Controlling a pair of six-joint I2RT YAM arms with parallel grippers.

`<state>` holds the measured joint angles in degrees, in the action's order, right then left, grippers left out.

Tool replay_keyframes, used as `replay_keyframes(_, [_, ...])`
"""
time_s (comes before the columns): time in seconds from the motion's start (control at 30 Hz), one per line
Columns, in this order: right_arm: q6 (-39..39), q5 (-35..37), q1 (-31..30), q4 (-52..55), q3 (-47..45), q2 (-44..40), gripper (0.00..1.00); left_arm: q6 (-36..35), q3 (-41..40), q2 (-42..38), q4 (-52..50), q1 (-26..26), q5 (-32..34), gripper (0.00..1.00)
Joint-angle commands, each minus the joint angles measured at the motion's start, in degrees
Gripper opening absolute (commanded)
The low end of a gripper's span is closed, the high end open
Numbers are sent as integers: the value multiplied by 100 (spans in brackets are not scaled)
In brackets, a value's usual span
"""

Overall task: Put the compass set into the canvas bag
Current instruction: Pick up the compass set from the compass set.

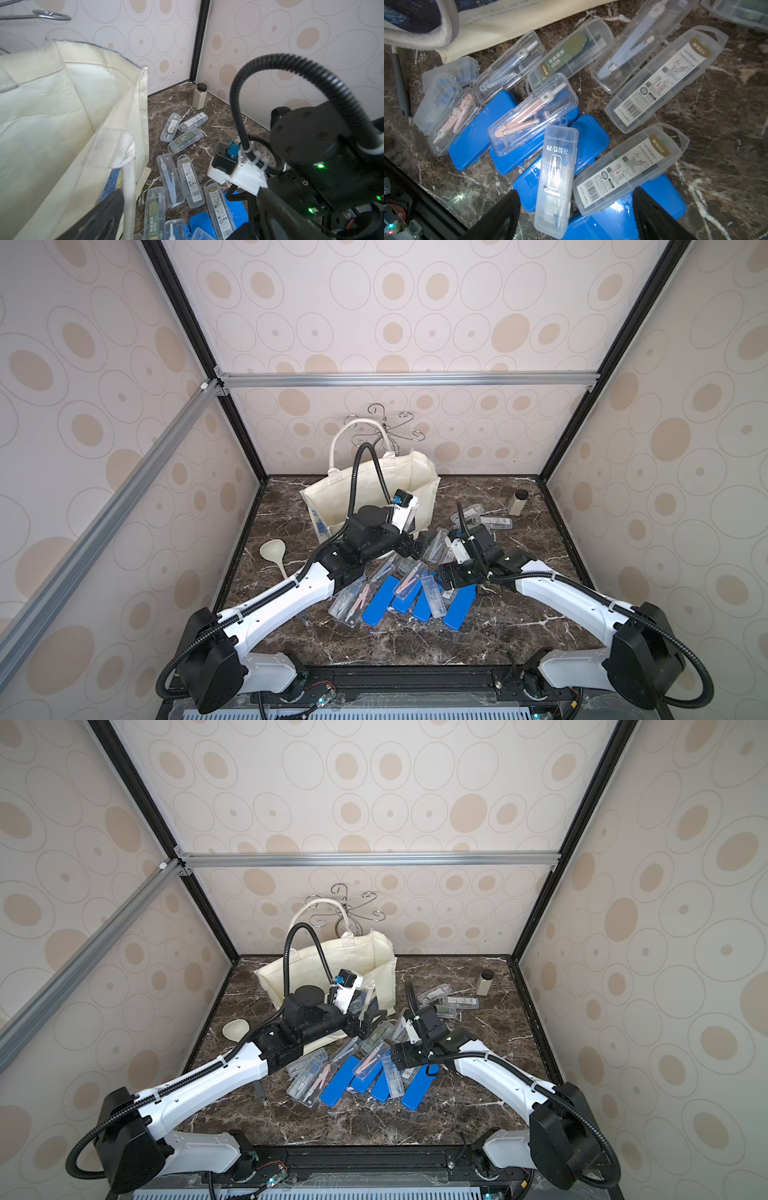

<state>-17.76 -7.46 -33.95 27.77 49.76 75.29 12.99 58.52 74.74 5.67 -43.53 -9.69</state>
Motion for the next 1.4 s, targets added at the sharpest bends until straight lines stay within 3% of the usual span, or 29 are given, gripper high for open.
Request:
replay_keyframes(0.0, [-145,234,-181,-49,133,139,86,301,-150,-252,584,20,357,100])
replay_keyframes(0.6, [-175,990,-996,18,637,1554,75,406,-684,-786,839,21,827,100])
replay_keyframes(1.13, [-228,1220,-1141,92,865,2162,60,331,-757,-829,852,21,1019,100])
replay_keyframes(1.37, [-346,1454,-1140,164,966,2289,48,300,-760,-786,865,22,1031,100])
